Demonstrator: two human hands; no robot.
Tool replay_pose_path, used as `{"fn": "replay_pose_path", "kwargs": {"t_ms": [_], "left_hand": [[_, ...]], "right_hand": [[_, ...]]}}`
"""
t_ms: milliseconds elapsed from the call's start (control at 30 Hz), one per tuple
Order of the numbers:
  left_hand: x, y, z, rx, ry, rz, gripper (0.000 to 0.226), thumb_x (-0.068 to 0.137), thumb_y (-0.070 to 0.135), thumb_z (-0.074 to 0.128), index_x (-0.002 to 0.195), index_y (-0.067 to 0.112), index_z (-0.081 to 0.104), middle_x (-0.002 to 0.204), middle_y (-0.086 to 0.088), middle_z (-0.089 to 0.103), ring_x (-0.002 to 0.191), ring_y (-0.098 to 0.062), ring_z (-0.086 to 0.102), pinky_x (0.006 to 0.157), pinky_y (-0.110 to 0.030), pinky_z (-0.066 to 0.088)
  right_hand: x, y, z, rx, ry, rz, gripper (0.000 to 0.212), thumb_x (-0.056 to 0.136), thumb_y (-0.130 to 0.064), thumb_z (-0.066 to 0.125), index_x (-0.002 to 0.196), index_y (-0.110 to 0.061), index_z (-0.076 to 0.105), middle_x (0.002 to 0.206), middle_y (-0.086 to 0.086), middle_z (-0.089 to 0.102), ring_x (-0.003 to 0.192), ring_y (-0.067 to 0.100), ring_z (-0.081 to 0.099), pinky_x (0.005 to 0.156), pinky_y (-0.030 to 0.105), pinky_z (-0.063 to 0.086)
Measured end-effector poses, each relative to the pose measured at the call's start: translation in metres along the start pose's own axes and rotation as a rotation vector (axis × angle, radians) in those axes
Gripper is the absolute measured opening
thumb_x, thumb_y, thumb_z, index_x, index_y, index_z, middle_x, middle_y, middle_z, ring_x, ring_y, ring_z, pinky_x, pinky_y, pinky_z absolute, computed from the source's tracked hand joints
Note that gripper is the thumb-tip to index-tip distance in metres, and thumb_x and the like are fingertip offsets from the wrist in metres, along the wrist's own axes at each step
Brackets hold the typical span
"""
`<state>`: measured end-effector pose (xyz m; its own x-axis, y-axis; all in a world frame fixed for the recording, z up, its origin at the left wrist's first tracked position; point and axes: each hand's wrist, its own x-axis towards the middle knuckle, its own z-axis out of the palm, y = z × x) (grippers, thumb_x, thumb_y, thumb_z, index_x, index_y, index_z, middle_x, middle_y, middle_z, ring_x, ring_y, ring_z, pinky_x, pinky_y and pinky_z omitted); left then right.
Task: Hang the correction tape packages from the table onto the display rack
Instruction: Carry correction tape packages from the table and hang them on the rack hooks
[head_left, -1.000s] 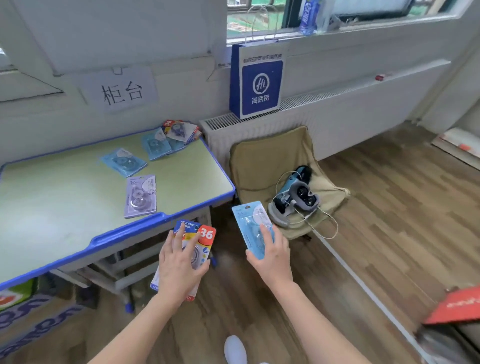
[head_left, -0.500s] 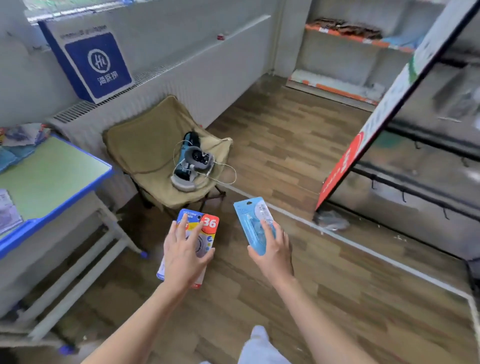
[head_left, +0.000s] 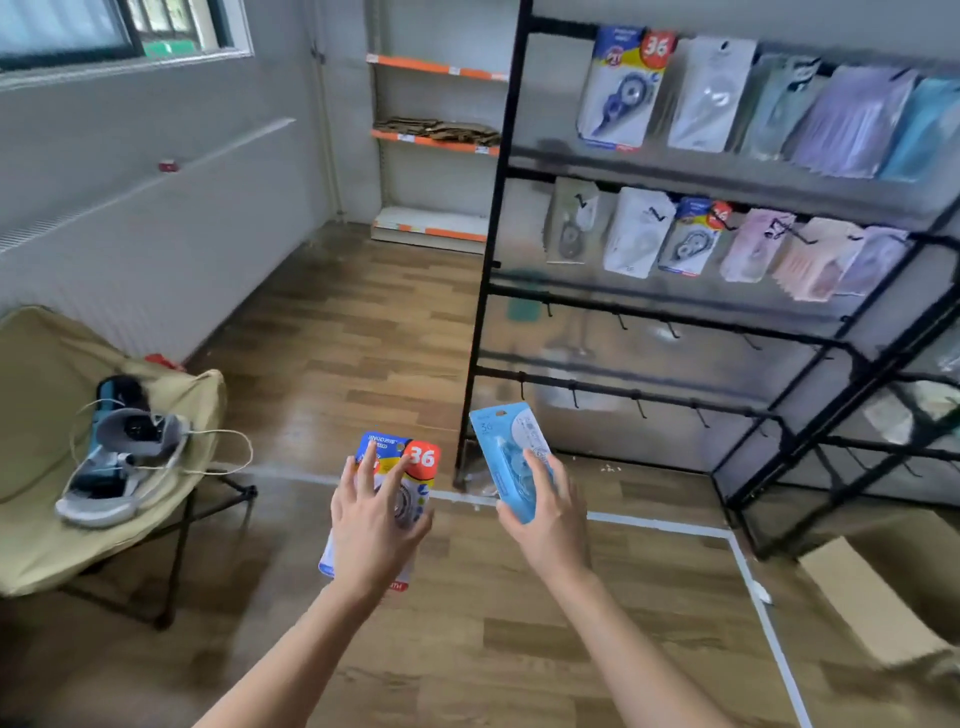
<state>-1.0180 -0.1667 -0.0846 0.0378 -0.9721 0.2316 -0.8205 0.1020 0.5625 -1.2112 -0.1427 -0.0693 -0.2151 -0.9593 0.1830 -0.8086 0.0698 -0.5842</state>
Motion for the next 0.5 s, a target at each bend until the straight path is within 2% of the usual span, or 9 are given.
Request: {"fn": "replay_pose_path", "kwargs": {"t_ms": [200,333,500], "left_hand": [[0.045,0.101,0.055,-0.061,0.016,0.072,0.067,0.076,0.034,0.075,0.137,0.030,0.048,0.155,-0.008,0.022,0.145,-0.031,0.012,0.111,-0.040,0.017],[0.087,0.151,0.078,-0.088,0.041,0.131,0.066,0.075,0.033,0.077,0.135,0.029,0.051,0.154,-0.010,0.026,0.144,-0.031,0.013,0.111,-0.041,0.019],[0.148,0.202,0.111,-0.116,0.067,0.213,0.064,0.075,0.031,0.077,0.134,0.026,0.052,0.153,-0.011,0.027,0.144,-0.032,0.015,0.110,-0.044,0.020]], "right_hand": [[0.057,0.076,-0.067,0.014,0.112,0.025,0.067,0.078,-0.025,0.075,0.137,-0.010,0.047,0.141,0.013,0.040,0.128,0.031,0.041,0.106,0.043,0.034],[0.098,0.105,-0.095,0.016,0.203,0.014,0.067,0.078,-0.025,0.075,0.137,-0.008,0.048,0.140,0.015,0.043,0.126,0.033,0.043,0.105,0.039,0.034],[0.154,0.135,-0.119,0.024,0.297,-0.007,0.068,0.077,-0.024,0.076,0.136,-0.005,0.048,0.139,0.017,0.044,0.126,0.033,0.045,0.104,0.043,0.039]]}}
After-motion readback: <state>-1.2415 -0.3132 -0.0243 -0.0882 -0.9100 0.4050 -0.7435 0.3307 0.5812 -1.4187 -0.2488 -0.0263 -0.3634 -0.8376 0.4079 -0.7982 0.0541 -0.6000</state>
